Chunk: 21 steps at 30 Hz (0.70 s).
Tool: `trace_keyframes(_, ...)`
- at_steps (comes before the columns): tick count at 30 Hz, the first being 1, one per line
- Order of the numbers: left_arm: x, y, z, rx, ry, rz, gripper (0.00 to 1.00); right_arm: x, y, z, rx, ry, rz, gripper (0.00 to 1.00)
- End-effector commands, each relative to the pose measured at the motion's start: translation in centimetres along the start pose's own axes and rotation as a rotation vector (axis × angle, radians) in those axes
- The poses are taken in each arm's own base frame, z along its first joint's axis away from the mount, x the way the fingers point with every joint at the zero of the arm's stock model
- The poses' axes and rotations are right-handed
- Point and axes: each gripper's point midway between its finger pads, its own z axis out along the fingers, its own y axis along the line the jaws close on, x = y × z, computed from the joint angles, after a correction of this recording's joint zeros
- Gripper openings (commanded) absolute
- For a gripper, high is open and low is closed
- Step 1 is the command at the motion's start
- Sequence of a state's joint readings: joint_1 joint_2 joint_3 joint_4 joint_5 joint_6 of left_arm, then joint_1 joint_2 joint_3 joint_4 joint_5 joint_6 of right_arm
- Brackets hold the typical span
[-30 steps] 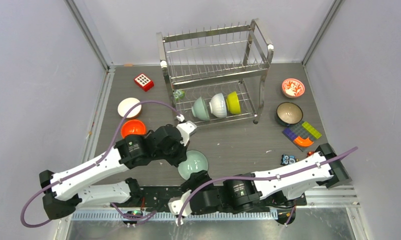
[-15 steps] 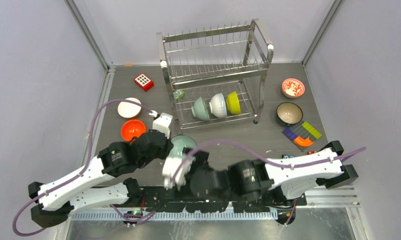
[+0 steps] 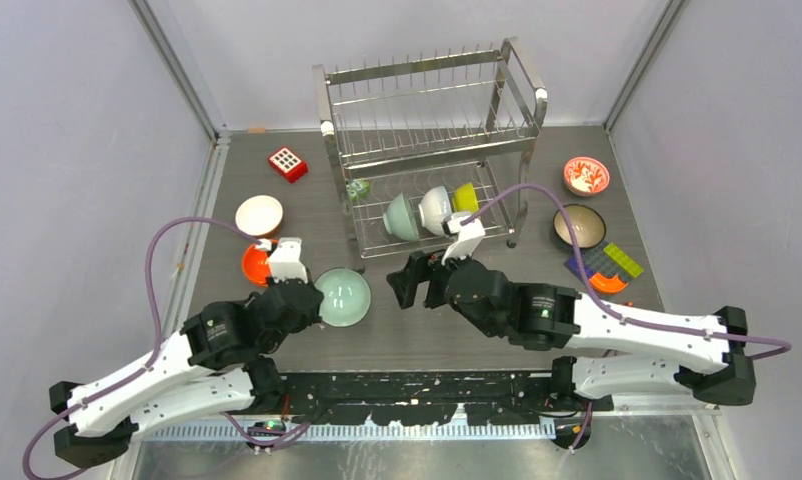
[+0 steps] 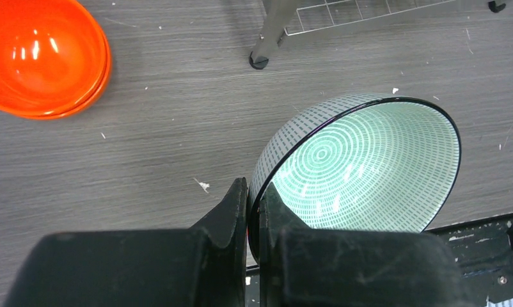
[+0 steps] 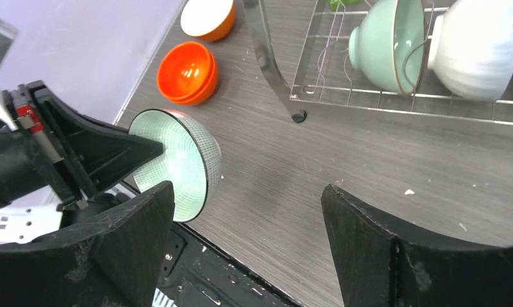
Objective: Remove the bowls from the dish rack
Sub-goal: Place the bowl at the center of the board.
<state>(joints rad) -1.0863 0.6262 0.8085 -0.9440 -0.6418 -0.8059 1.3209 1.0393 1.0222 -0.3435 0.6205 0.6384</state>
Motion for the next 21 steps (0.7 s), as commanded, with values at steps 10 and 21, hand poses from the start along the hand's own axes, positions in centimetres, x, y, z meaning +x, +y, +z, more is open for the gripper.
trace_keyframes(10, -0.6, -1.1, -0.1, -0.079, 0.031, -0.304, 0.0, 3.9, 3.0, 5.1, 0.054, 0.088, 0.115, 0.72)
trace_keyframes(21, 0.2, -1.1, -0.1, -0.089, 0.061, -0.336, 0.0, 6.0, 3.9, 7.5, 0.119, 0.169, 0.01, 0.65)
